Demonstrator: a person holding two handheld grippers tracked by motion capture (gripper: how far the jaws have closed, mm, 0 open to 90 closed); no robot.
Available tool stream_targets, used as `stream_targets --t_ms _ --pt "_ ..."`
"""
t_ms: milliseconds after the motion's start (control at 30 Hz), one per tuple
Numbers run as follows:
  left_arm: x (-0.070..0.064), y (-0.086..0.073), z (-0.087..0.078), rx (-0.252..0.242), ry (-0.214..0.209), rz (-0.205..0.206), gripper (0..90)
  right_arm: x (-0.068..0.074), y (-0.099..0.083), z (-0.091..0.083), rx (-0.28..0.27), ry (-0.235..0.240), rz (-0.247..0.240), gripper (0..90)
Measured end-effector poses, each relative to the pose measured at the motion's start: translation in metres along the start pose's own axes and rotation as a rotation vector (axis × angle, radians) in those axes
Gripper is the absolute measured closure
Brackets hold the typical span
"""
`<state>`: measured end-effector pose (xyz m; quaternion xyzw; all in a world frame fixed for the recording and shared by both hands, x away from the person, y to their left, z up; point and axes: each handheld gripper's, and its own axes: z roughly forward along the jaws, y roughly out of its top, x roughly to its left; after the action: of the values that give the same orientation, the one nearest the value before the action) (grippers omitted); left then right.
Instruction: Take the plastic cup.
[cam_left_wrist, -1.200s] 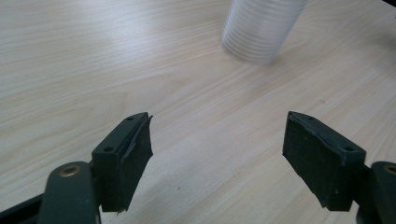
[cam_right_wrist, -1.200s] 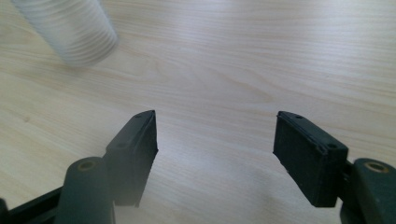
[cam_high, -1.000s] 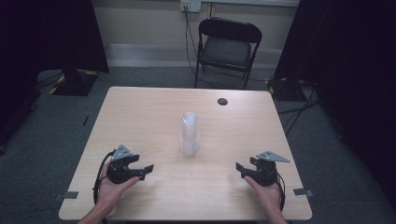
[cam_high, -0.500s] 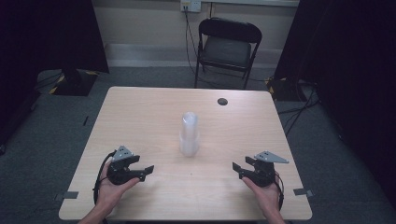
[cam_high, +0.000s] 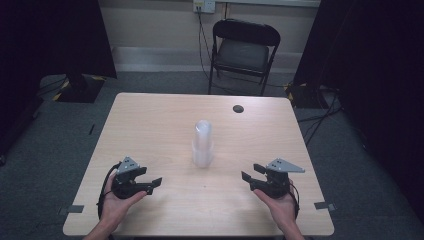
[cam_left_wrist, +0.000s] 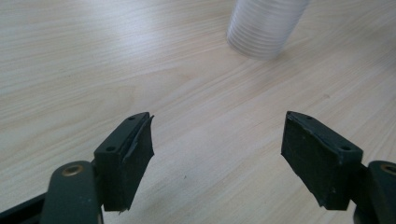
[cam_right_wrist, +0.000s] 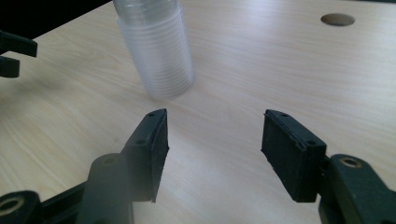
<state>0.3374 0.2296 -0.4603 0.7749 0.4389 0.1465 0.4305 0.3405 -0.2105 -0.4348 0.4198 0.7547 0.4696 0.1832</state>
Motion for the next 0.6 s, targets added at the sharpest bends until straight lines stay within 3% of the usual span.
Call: stream_targets --t_ms 133,267,433,500,600 --pt "-0.001 -0.001 -0.001 0.0 0.002 0.004 24.9 0.002 0.009 0.0 -0.019 0.03 0.027 39.6" --pt "0.0 -0.001 0.0 0.005 0.004 -0.002 24.9 0.008 0.017 0.005 -0.016 0.02 -0.03 37.1" --pt "-0.001 -0.001 0.0 0.005 0.001 0.0 24.9 0.015 0.028 0.019 -0.017 0.05 -0.046 35.5" --pt "-0.001 -0.001 0.0 0.009 0.0 0.009 24.9 0.021 0.038 0.028 -0.01 0.071 -0.088 35.1" --pt "-0.001 -0.001 0.001 0.009 -0.002 0.005 24.9 0.025 0.046 0.033 -0.017 0.081 -0.102 31.3"
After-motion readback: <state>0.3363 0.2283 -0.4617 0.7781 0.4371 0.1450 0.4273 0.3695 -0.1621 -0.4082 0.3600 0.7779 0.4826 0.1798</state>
